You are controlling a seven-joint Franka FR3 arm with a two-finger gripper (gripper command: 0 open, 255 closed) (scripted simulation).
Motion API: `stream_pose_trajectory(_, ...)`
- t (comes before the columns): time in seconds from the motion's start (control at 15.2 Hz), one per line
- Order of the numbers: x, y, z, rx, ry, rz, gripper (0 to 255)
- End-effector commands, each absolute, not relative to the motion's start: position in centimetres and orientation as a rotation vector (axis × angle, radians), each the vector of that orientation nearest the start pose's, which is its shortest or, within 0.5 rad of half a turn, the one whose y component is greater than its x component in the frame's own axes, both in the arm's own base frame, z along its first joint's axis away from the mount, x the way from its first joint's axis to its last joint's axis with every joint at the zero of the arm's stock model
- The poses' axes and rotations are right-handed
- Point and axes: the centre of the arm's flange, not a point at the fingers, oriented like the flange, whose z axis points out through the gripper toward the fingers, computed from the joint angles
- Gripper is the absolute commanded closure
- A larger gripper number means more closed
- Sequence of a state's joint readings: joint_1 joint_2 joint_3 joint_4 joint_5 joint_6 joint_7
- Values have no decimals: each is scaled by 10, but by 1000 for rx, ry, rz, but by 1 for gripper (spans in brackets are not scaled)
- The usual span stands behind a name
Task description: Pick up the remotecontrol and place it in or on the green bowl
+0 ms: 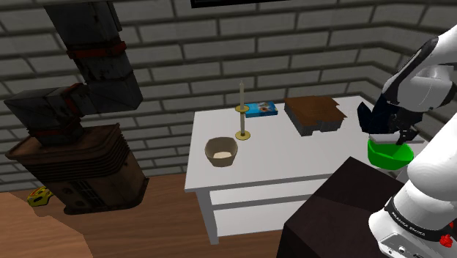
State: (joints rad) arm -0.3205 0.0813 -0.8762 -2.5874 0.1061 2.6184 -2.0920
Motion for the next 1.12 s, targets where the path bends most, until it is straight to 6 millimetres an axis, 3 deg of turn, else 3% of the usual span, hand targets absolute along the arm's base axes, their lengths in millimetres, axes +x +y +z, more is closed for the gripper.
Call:
stream_pose_trajectory(0.0, 153, -414, 227, -2875, -1221, 14, 255)
stream_pose_trajectory(0.4, 153, -414, 193, -2875, -1221, 14, 255)
stream_pose_trajectory(0.92, 153, -414, 193, -2875, -1221, 14, 255)
stream_pose_trajectory(0.99, 153, -414, 193, -2875, -1221, 14, 0)
stream_pose_trajectory(1.06, 153, -414, 193, -2875, -1221, 14, 0)
